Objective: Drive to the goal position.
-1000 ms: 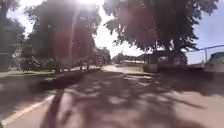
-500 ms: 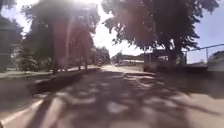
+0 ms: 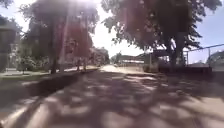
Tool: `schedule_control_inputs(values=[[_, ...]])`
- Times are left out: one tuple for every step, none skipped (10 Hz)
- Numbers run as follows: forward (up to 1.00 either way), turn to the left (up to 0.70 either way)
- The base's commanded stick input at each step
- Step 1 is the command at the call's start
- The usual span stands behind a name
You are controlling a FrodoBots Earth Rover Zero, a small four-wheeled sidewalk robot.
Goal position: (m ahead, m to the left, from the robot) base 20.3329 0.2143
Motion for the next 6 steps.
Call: schedule_control_inputs(values=[[0.70, 0.00], [0.70, 0.00], [0.70, 0.00], [0.70, 0.00], [0.70, 0.00], [0.70, 0.00]])
